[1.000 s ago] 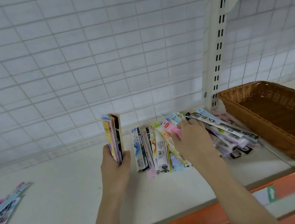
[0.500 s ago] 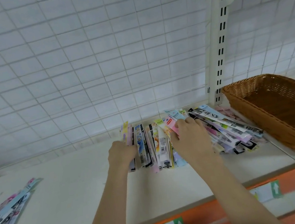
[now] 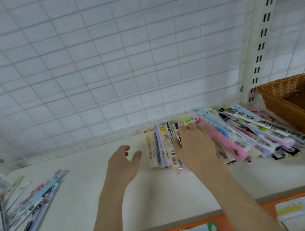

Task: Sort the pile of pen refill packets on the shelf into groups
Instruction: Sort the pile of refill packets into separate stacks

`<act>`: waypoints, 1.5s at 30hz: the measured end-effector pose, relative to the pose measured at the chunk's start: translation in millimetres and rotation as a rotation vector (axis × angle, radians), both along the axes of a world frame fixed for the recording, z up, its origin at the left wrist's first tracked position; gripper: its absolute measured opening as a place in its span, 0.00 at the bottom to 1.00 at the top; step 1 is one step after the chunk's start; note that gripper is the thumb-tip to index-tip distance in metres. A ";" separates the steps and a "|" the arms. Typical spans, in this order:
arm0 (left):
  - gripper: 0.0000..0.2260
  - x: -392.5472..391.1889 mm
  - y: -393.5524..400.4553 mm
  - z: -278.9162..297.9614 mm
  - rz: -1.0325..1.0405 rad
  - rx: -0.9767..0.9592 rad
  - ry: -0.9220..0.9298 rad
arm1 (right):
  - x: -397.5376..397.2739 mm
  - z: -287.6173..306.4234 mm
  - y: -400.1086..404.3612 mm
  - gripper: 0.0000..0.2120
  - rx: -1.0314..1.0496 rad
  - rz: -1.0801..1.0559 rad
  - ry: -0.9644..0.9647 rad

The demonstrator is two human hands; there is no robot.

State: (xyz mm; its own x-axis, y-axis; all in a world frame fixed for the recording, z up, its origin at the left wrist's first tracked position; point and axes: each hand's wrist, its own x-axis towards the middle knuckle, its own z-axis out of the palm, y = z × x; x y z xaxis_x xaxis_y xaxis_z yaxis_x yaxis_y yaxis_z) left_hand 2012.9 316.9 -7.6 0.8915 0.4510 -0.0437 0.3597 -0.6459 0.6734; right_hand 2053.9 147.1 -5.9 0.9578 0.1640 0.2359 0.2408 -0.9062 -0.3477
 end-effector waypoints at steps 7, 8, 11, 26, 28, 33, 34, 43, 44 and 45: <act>0.14 -67.8 86.2 -19.8 0.094 0.132 -0.088 | -35.0 -19.1 89.4 0.15 0.029 0.195 0.125; 0.12 -75.8 99.5 -22.8 0.106 0.151 -0.116 | -40.9 -22.8 102.4 0.15 0.025 0.217 0.137; 0.07 -99.4 135.4 -24.1 0.117 0.233 -0.165 | -57.1 -30.1 136.5 0.15 0.027 0.262 0.130; 0.09 -173.8 300.2 -28.3 0.178 0.340 -0.123 | -107.8 -41.3 273.9 0.13 0.124 0.327 0.099; 0.09 -176.5 316.0 -29.7 0.183 0.354 -0.130 | -112.3 -42.4 287.1 0.11 0.112 0.315 0.108; 0.09 -177.3 343.0 -38.0 0.150 0.338 -0.115 | -122.2 -44.2 301.1 0.11 0.058 0.250 0.135; 0.08 -177.0 344.7 -40.1 0.145 0.335 -0.117 | -123.4 -42.4 302.1 0.12 0.053 0.235 0.162; 0.08 -171.1 352.0 -45.5 0.144 0.279 -0.190 | -123.0 -26.1 333.6 0.18 -0.077 0.164 0.405; 0.08 -171.3 353.0 -45.5 0.145 0.270 -0.197 | -122.4 -23.6 336.3 0.18 -0.090 0.157 0.420; 0.08 -171.0 354.3 -45.4 0.145 0.262 -0.202 | -121.1 -22.5 337.9 0.18 -0.098 0.151 0.427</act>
State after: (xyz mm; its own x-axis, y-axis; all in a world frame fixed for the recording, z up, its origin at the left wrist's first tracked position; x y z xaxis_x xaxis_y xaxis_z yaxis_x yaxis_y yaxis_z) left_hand 1841.9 671.2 -53.0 0.7962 0.5459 0.2608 0.3365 -0.7578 0.5590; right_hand 1932.8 485.0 -28.3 0.9295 0.3112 -0.1982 0.2264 -0.9053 -0.3594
